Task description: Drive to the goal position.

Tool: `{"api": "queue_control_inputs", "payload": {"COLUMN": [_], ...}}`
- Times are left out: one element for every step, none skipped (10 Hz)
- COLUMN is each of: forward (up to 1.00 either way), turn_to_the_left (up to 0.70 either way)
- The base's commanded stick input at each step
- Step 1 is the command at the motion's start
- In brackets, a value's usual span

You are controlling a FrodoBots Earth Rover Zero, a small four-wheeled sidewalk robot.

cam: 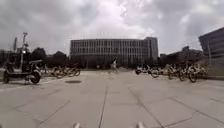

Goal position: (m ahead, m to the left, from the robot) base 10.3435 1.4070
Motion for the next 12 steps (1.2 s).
{"api": "queue_control_inputs", "payload": {"forward": [0.60,0.60,0.60,0.60,0.60,0.60,0.60,0.60,0.60,0.60,0.60,0.60], "turn_to_the_left": [0.00,0.00,0.00,0.00,0.00,0.00,0.00,0.00,0.00,0.00,0.00,0.00]}}
